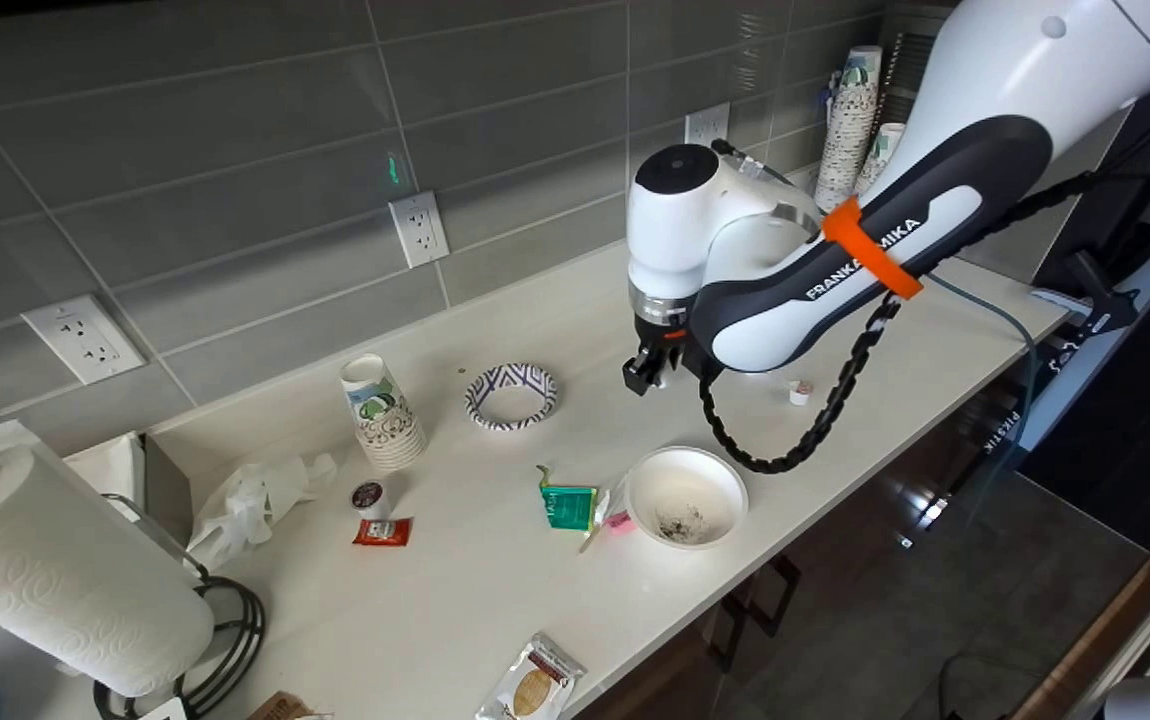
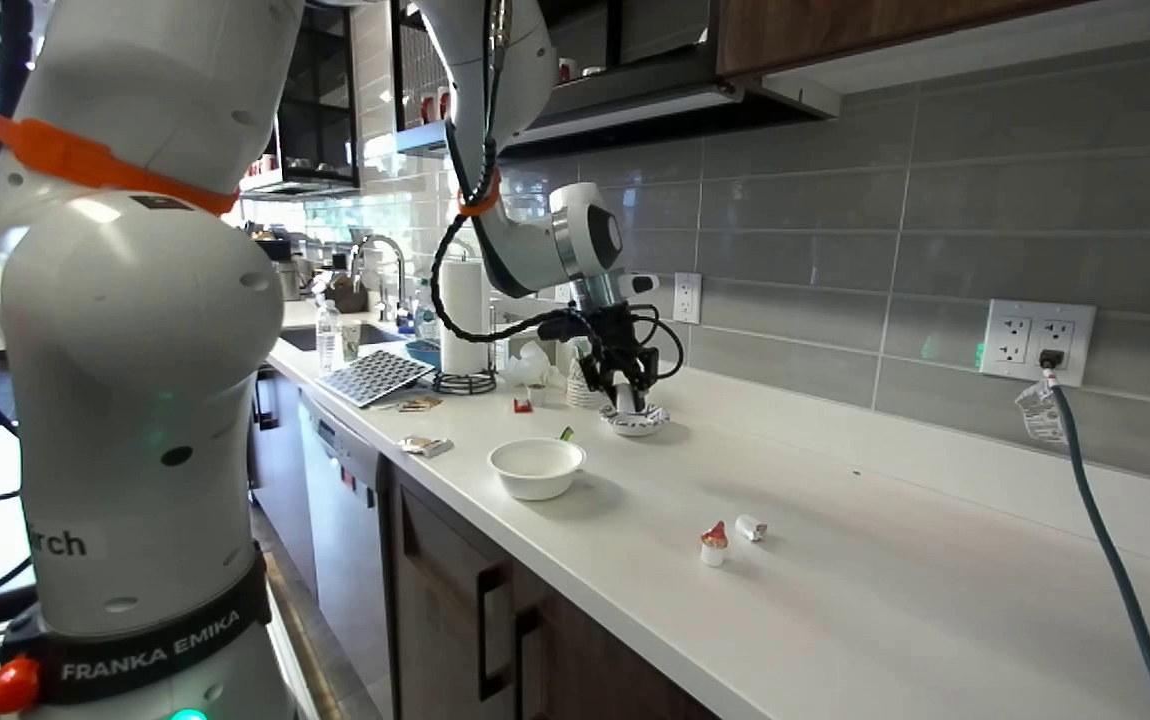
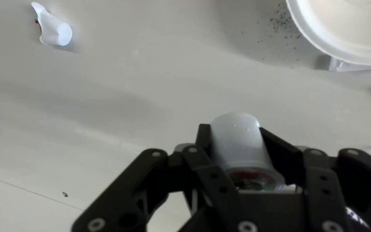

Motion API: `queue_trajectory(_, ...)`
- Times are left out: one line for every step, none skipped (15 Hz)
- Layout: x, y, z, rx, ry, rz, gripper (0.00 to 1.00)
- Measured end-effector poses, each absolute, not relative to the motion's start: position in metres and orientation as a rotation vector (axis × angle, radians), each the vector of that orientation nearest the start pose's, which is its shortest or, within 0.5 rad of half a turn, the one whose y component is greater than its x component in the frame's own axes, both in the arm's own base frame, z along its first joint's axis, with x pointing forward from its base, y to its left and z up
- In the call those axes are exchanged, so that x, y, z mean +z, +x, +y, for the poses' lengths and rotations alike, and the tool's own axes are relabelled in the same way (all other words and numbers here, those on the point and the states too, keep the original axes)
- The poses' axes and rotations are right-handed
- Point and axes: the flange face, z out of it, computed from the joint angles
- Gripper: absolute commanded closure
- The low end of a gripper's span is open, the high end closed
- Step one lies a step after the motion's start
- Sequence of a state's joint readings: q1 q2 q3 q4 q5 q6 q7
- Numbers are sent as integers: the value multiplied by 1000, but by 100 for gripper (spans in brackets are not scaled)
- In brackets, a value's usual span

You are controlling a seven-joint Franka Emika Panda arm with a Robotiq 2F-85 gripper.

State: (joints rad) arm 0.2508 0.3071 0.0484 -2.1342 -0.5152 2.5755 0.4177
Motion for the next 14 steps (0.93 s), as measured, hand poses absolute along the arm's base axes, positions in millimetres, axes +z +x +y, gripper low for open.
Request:
queue_trajectory(268, 559, 174, -388, -3299, -486, 87)
queue_trajectory(263, 561, 169, -389, -3293, -473, 87)
queue_trajectory(256, 561, 164, -385, -3290, -458, 87)
queue_trajectory(250, 560, 159, -372, -3291, -442, 87)
queue_trajectory(244, 559, 155, -352, -3297, -429, 87)
queue_trajectory(239, 558, 150, -333, -3303, -418, 87)
queue_trajectory(234, 557, 146, -316, -3309, -408, 87)
queue_trajectory(230, 555, 142, -302, -3314, -398, 87)
queue_trajectory(226, 553, 139, -293, -3315, -390, 87)
queue_trajectory(222, 551, 135, -292, -3311, -381, 87)
queue_trajectory(217, 548, 132, -295, -3305, -371, 87)
queue_trajectory(212, 546, 128, -297, -3299, -363, 87)
queue_trajectory(207, 543, 124, -299, -3293, -354, 87)
queue_trajectory(201, 540, 121, -300, -3286, -343, 87)
